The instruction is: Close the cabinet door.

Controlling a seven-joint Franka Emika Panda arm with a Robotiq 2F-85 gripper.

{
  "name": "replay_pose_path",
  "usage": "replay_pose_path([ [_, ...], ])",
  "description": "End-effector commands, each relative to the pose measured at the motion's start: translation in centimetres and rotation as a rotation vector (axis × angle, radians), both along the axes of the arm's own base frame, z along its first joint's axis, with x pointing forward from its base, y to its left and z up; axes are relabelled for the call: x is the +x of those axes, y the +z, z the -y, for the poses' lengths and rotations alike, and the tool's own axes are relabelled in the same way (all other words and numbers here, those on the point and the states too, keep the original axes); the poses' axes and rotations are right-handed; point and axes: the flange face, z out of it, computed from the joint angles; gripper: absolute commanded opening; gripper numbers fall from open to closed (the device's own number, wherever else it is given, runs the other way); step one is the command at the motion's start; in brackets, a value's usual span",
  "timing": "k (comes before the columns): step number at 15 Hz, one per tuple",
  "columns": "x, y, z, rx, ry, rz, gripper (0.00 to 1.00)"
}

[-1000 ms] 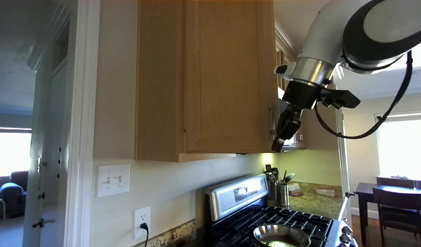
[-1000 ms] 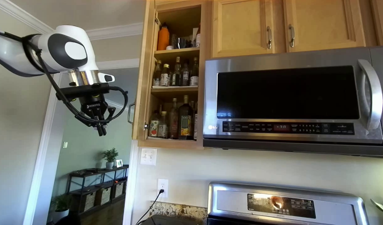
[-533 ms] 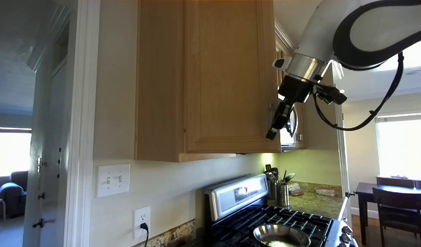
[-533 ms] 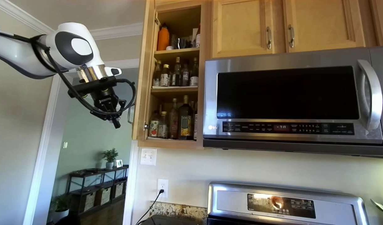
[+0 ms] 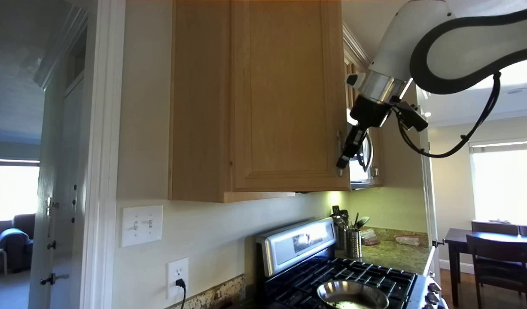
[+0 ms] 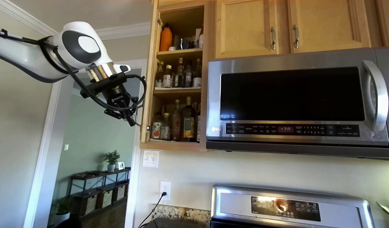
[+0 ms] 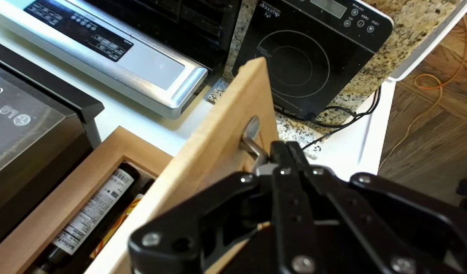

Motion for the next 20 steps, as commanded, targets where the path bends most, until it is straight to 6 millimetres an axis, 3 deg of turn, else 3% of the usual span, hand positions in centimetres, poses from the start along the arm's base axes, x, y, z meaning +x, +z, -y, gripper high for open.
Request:
replay_pose_path([
  [1, 1.9, 0.3, 0.7, -0.015, -0.019, 0.044, 0.03],
  [13, 9.3, -0.9, 5.8, -0.107, -0.205, 0.13, 0.03],
  [16, 10.1, -1.2, 5.9, -0.138, -0.222, 0.131, 0.03],
  [20, 9.7, -2.4, 4.4, -0.146, -0.175, 0.07, 0.03],
])
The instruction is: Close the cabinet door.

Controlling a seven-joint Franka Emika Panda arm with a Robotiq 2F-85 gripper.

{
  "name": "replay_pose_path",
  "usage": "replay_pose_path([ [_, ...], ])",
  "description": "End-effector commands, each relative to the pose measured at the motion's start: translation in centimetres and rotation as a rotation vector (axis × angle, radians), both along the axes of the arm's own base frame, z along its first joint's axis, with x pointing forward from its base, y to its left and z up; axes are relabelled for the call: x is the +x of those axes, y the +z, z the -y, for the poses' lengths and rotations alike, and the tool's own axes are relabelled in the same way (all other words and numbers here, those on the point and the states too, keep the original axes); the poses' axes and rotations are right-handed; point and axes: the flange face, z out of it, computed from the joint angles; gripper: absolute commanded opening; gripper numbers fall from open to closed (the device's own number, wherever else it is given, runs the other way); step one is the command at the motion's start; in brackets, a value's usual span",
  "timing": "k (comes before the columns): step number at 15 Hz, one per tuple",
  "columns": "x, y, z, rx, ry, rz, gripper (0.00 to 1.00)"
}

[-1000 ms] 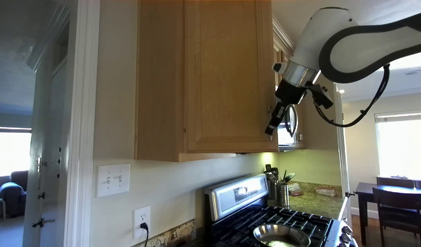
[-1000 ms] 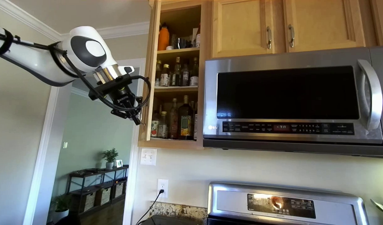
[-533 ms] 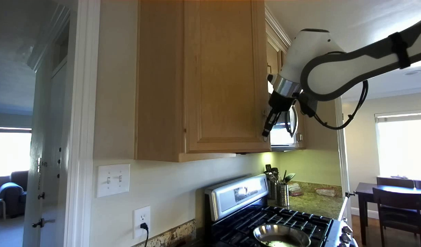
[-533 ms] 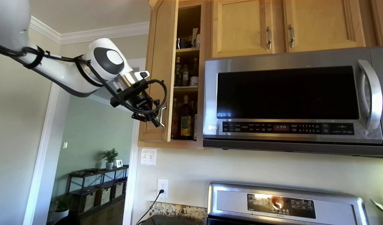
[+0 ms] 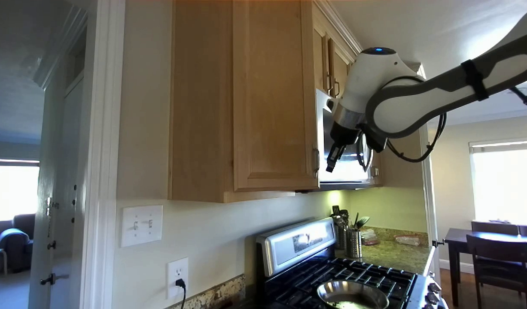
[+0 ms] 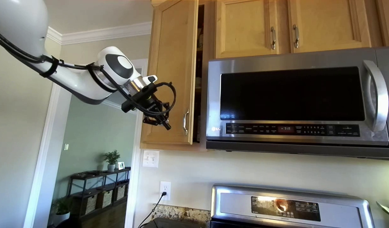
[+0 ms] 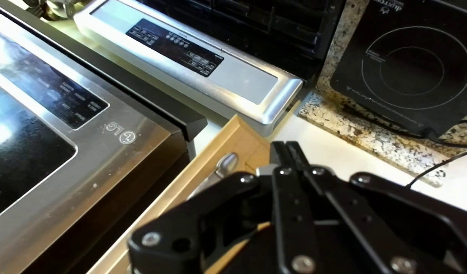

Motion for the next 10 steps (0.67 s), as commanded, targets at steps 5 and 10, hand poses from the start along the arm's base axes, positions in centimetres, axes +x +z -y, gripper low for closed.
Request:
replay_pose_path([
  [5, -1.7, -2.7, -3.5, 0.157, 0.133, -0.183, 0.29],
  [10, -3.0, -4.4, -3.9, 0.41, 0.194, -0.372, 0.54],
])
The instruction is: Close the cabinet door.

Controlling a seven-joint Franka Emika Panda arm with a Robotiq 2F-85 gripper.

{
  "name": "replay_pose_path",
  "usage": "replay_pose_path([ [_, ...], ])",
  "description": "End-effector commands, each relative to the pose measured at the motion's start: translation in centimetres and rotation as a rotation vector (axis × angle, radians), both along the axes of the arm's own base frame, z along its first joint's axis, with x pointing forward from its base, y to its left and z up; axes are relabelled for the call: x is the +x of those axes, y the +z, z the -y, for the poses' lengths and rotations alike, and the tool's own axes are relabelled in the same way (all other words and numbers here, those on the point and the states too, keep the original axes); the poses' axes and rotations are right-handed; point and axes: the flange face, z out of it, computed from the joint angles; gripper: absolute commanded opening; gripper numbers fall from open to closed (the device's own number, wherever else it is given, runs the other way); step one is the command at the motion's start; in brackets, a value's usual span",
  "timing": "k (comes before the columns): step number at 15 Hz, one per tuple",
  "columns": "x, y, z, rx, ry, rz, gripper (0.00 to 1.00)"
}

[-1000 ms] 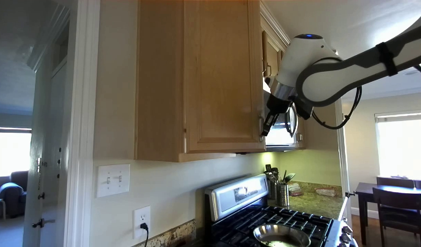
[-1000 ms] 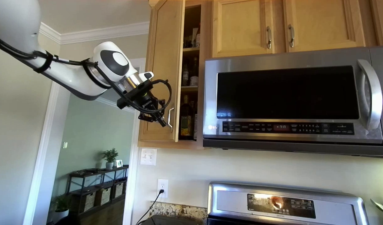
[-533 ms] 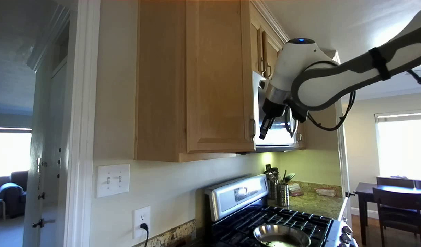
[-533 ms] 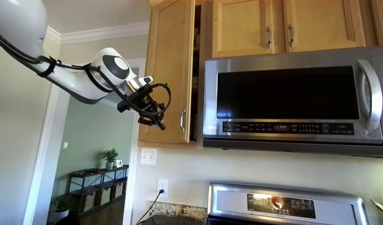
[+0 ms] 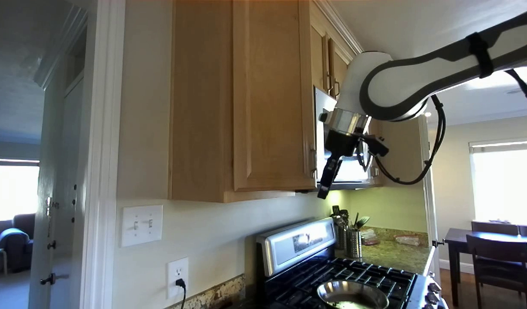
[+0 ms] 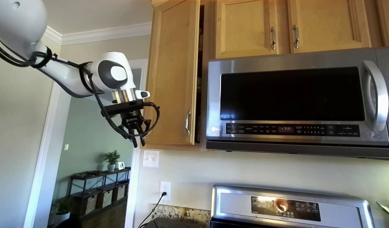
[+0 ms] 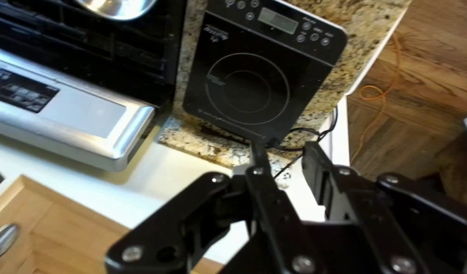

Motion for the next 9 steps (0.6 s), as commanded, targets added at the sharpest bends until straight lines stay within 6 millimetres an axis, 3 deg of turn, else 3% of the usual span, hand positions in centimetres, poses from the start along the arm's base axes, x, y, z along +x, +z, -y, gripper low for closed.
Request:
replay_pose_path([
  [1, -1.8, -0.9, 0.8, 0.155, 0.042, -0.137, 0.61],
  [6, -3.3, -2.0, 1.7, 0.275, 0.003, -0.297, 0.93],
  [7, -1.9, -2.1, 1.2, 0.238, 0.01, -0.269, 0.75],
  [9, -2.2, -2.1, 1.3, 0.247, 0.008, -0.284, 0.87],
])
